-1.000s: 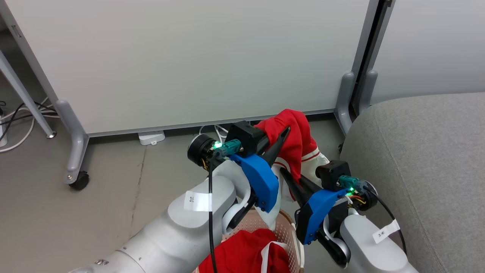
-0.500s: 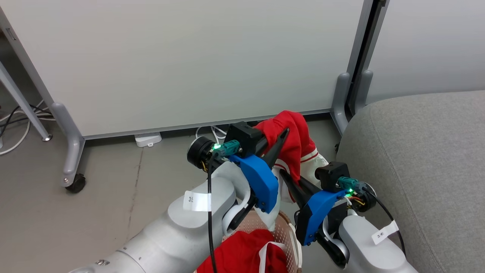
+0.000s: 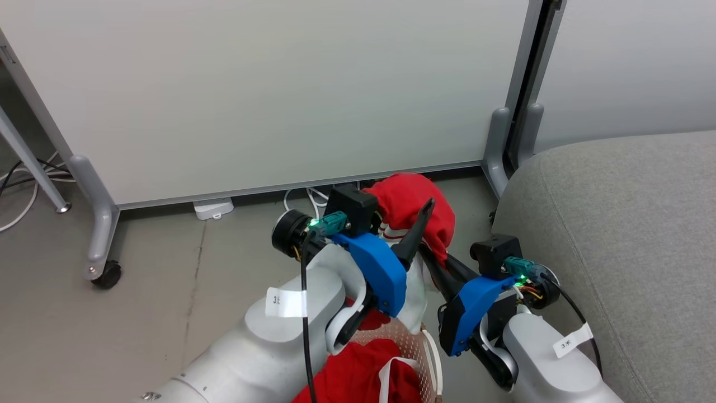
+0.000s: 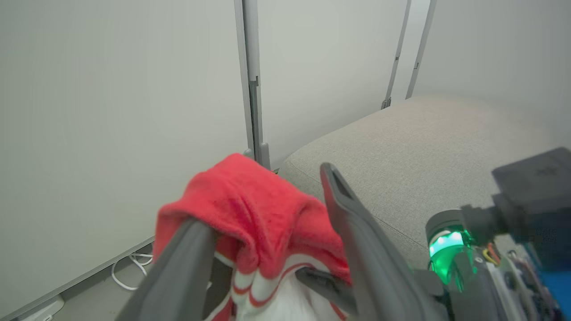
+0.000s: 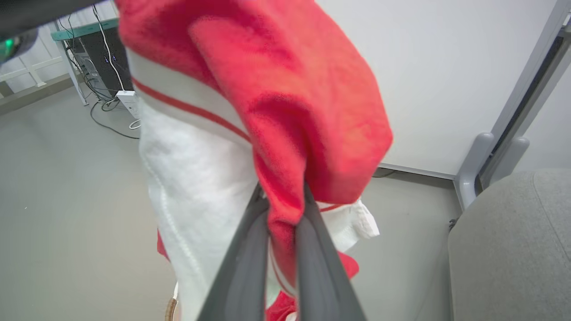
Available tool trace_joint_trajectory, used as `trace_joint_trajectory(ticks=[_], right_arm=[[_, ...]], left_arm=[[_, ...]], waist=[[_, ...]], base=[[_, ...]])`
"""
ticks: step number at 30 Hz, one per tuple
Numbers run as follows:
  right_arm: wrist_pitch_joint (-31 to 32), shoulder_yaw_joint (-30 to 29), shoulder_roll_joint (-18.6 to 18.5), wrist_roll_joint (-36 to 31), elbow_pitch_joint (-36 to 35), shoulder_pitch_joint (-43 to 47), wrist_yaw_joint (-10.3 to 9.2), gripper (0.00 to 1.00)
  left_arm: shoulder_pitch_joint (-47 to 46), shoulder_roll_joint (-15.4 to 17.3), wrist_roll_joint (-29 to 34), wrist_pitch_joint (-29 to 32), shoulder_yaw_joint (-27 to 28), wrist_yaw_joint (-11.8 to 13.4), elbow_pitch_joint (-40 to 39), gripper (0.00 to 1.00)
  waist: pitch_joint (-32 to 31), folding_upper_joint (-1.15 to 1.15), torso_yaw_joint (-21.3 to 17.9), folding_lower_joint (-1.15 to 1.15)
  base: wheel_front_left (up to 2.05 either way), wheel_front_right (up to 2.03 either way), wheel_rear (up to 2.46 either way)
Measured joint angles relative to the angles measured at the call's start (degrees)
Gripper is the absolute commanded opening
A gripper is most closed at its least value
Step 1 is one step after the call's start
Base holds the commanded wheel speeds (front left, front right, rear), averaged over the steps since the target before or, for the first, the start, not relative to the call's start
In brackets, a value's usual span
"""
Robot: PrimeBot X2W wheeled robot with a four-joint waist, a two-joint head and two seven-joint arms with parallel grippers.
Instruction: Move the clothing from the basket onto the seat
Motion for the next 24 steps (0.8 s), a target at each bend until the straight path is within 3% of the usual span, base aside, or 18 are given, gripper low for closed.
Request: trace_joint_trajectory(ticks=[11, 19, 24], right_arm=[[-0.8, -3.0, -0.3, -0.9, -0.3, -0.1, 0.00, 0.00], [-0.6, -4.0, -0.5, -1.5, -1.5, 0.0, 0.00, 0.00], [-0.3, -4.4, -0.6, -1.7, -2.5, 0.4, 0.00, 0.00]], left_arm=[[12.7, 4.4, 9.4, -0.1, 11.4, 1.2, -8.6, 1.00], [24.7, 9.0, 19.2, -0.2, 22.2, 1.4, -17.4, 1.00], [31.7, 10.3, 24.6, -0.2, 29.9, 0.9, -22.0, 1.00]], waist=[[0.3, 0.00, -1.0, 0.00], [0.4, 0.00, -2.5, 0.00], [0.4, 0.00, -3.4, 0.00]], base=[[0.00, 0.00, 0.00], [0.00, 0.00, 0.00], [0.00, 0.00, 0.00]])
